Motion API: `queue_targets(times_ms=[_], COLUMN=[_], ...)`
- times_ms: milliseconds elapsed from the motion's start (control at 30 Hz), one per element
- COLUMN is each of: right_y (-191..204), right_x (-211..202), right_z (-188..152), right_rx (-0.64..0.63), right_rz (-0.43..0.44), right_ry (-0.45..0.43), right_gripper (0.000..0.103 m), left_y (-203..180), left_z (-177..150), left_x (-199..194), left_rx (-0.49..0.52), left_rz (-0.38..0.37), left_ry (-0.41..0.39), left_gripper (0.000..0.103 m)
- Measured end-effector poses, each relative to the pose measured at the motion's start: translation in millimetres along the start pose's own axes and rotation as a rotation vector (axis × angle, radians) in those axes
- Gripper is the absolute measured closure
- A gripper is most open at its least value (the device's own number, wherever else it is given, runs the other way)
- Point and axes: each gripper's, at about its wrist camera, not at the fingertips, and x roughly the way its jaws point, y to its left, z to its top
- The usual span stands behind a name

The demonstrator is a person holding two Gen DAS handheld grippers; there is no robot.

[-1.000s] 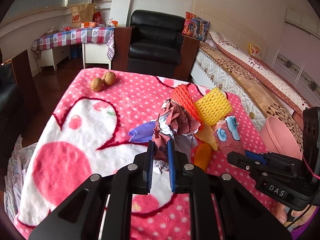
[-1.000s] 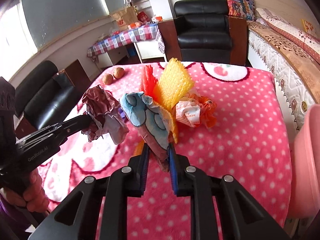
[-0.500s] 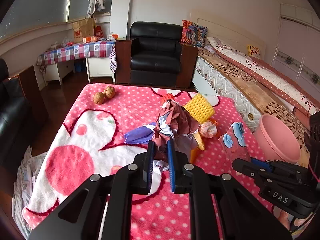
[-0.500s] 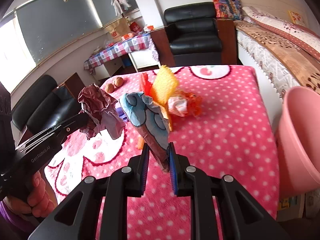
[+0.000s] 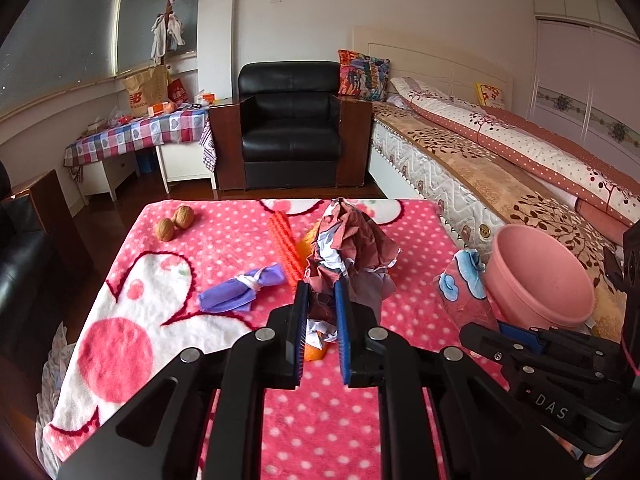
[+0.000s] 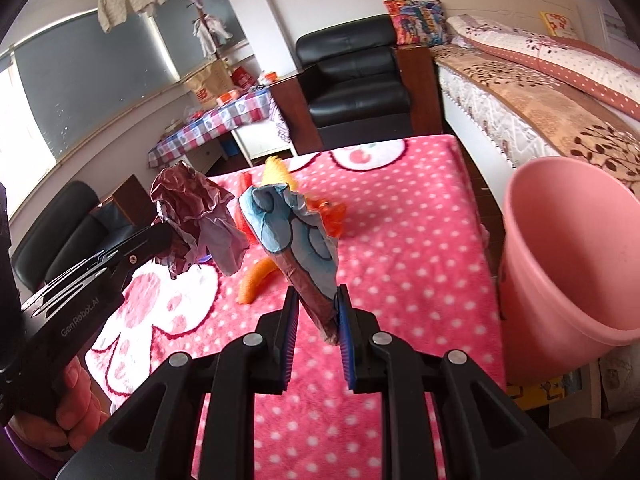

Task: Collect trash
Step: 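Carry the blue patterned wrapper and crumpled brown wrapper over the pink bucket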

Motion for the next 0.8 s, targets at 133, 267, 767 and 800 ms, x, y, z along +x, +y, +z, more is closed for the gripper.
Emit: queue_targets(times_ms=[133, 267, 767, 800], right_y=[-11, -23, -92, -97], right_x=[-6, -12, -40, -42], right_z=[1, 2, 13, 14], right_rx=[0.014, 0.032, 0.164, 0.173], right_rz=[-0.024, -0.054, -0.167, -0.176], right_ry=[-0.014, -0.031, -0.095, -0.100], right_gripper=[0.085, 0.085, 0.085, 0.085], left_y=[-12, -27, -92, -97], left_z=[2, 6, 20, 21], left_x=[5, 11, 30, 32], left_rx=[0.013, 0.030, 0.120, 0.125], left_rz=[-0.013, -0.028, -0.124, -0.133], left_ry=[0.002, 0.002, -0.004, -0.003], left_gripper=[0.090, 0.090, 0.090, 0.090])
